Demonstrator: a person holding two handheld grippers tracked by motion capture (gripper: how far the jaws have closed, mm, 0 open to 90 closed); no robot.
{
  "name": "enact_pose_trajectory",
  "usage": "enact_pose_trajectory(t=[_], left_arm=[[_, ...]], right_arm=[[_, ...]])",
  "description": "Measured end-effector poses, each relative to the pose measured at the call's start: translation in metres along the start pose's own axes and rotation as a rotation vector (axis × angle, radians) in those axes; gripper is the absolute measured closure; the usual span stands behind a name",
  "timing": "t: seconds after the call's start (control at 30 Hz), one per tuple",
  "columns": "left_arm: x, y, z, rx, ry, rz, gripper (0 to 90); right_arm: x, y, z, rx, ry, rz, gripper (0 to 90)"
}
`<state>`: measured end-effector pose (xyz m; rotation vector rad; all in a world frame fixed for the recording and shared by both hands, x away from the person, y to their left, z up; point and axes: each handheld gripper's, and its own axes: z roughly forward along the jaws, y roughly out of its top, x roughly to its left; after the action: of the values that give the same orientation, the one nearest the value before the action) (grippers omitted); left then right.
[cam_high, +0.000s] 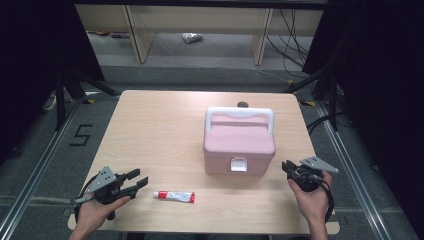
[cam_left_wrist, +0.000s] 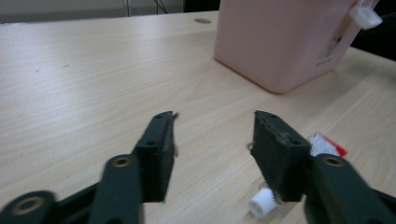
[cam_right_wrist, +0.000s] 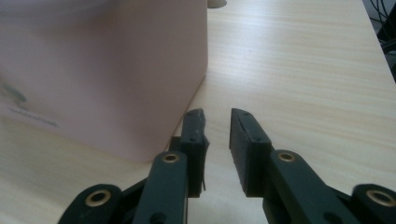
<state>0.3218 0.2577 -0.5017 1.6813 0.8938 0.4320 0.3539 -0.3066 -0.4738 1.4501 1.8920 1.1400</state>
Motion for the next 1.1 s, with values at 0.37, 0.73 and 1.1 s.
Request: enact_pose_trajectory(t=[0.37, 0.73, 1.1], left_arm=[[-0.02, 0.053, 0.048, 0.055, -0.118, 0.102, 80.3], [-0.05, 0.08, 0.128, 0.141, -0.183, 0.171, 88.4], [-0.046, 0.086, 0.157, 0.143, -0.139, 0.187, 89.3]], right_arm=[[-0.001, 0.018, 0.018, 0.073, 0.032, -0.039, 90.0], [0.008, 0.032, 0.033, 0.063, 0.052, -0.105, 90.0], [0.026, 0.043, 0.039, 0.071, 0.077, -0.092, 90.0]])
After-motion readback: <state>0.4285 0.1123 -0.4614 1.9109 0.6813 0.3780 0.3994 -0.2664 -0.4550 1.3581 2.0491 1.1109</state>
